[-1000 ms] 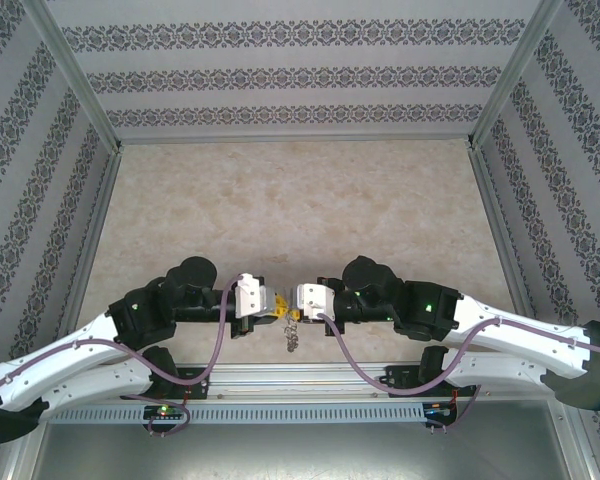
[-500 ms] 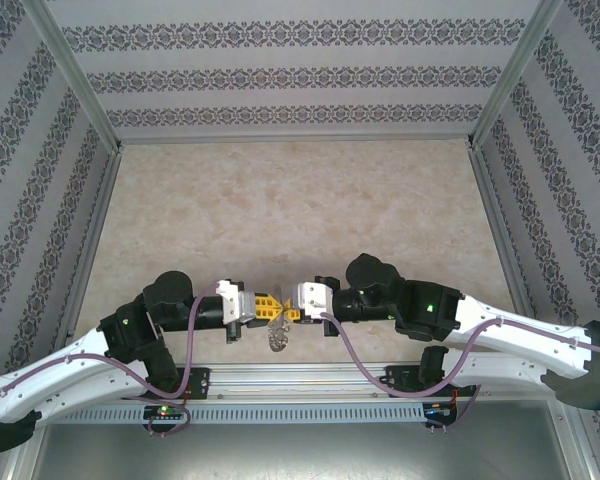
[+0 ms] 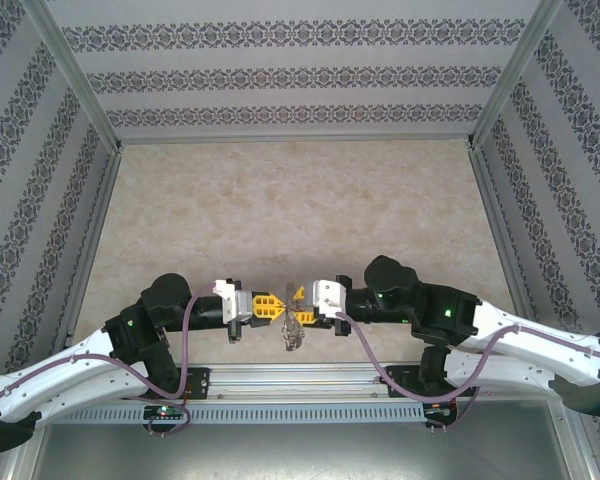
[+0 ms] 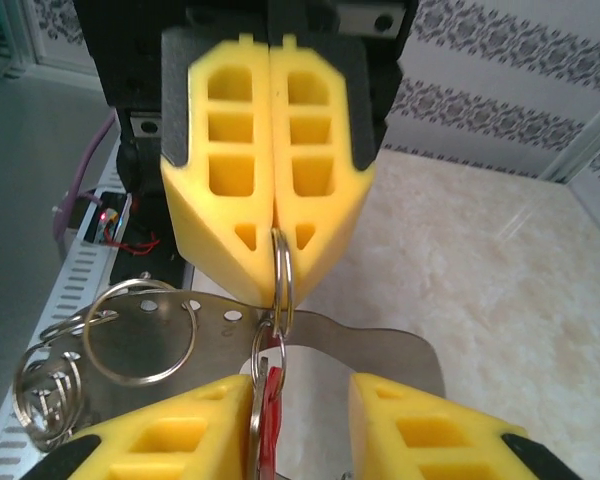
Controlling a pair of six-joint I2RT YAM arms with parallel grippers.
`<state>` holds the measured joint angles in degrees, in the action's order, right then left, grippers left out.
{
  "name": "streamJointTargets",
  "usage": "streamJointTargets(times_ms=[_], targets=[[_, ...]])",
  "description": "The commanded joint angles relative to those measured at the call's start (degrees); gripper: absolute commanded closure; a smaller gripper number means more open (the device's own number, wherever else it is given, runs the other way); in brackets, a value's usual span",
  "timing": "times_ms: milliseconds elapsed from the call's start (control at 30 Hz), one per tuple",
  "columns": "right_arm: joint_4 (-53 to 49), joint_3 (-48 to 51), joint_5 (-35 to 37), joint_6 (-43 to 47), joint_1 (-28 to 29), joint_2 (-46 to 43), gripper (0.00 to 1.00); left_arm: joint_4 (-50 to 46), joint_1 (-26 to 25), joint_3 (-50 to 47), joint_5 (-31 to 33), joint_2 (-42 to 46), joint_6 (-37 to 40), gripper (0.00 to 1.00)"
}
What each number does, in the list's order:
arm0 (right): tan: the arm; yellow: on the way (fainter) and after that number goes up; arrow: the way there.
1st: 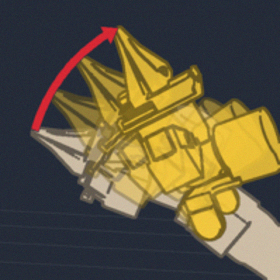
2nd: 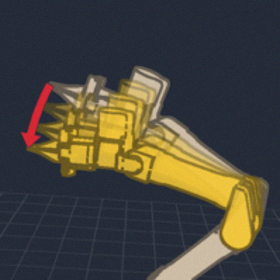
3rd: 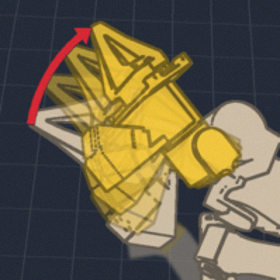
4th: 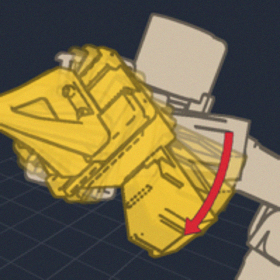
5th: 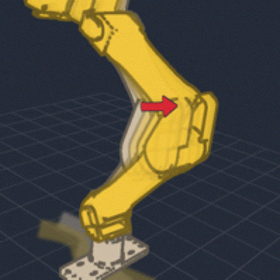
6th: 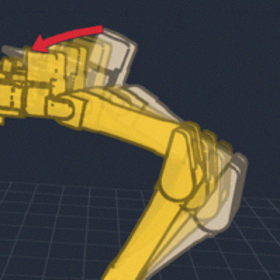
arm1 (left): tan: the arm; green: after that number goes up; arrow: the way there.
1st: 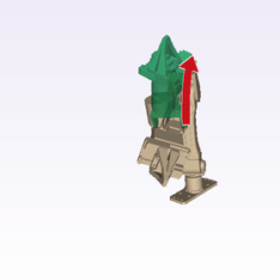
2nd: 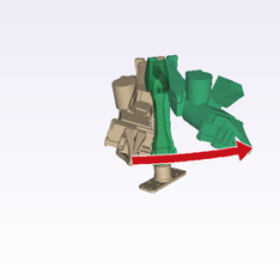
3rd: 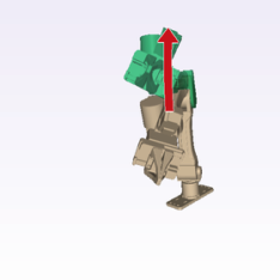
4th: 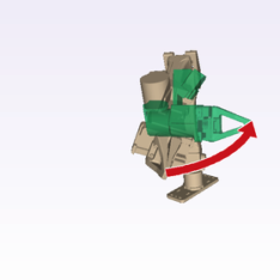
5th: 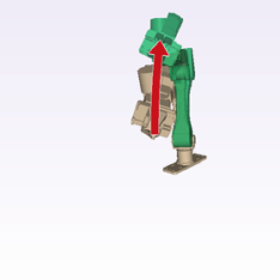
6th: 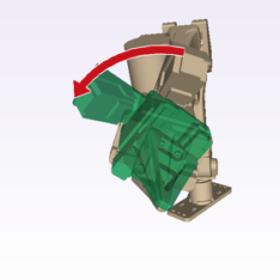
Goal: Put the keys on the keyring
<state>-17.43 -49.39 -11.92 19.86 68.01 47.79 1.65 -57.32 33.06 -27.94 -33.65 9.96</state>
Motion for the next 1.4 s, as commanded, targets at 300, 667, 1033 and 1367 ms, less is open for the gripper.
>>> streamJointTargets(times_ms=[300,667,1033,1367], targets=[[4.86,0.52,-2.9,0.27,0.54,0.57,0.73,2.85,-0.6,0.67,-0.95,0.32,-0.86,1.0],[6.0,0.78,-3.05,0.4,1.24,2.05,0.9,0.42,-0.6,1.59,-0.96,-0.11,-0.55,1.0],[-0.04,-2.47,1.22,0.79,0.88,4.18,1.0,-17.99,-0.6,9.39,3.09,-2.65,1.01,0.89],[-6.7,-7.73,1.68,4.35,0.89,8.74,1.0,-30.13,-0.69,15.49,6.62,-8.6,4.53,0.92]])
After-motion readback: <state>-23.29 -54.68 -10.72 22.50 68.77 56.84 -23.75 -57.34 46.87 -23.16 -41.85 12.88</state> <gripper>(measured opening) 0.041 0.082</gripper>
